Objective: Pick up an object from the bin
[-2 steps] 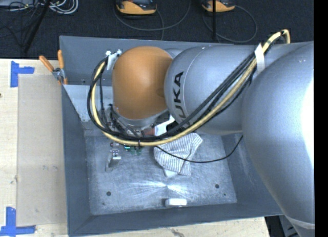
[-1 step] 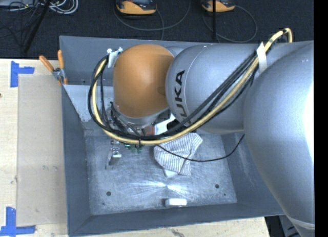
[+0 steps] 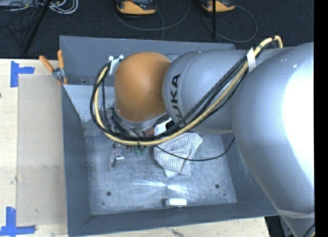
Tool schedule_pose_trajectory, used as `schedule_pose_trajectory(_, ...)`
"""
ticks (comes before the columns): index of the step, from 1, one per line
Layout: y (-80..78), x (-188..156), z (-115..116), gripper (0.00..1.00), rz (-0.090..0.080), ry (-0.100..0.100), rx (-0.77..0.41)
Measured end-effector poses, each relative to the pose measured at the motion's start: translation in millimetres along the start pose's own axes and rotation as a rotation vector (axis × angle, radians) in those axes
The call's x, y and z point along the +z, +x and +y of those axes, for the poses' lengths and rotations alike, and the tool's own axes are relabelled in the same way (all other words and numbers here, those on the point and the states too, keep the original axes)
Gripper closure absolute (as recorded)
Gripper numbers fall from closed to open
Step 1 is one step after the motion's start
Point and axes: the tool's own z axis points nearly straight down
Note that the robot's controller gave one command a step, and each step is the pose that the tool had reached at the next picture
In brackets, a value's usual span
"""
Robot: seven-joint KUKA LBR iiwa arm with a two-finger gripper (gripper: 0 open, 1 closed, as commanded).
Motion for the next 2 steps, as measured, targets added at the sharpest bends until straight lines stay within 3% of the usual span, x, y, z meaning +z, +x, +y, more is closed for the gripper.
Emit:
schedule_pose_trajectory(1,-10.4,61.7,-31.3,0.0,0.001,0.0,-0.175)
schedule_pose_trajectory(2,-12.5,66.3,-50.5,0.0,-0.004,-0.003,-0.176)
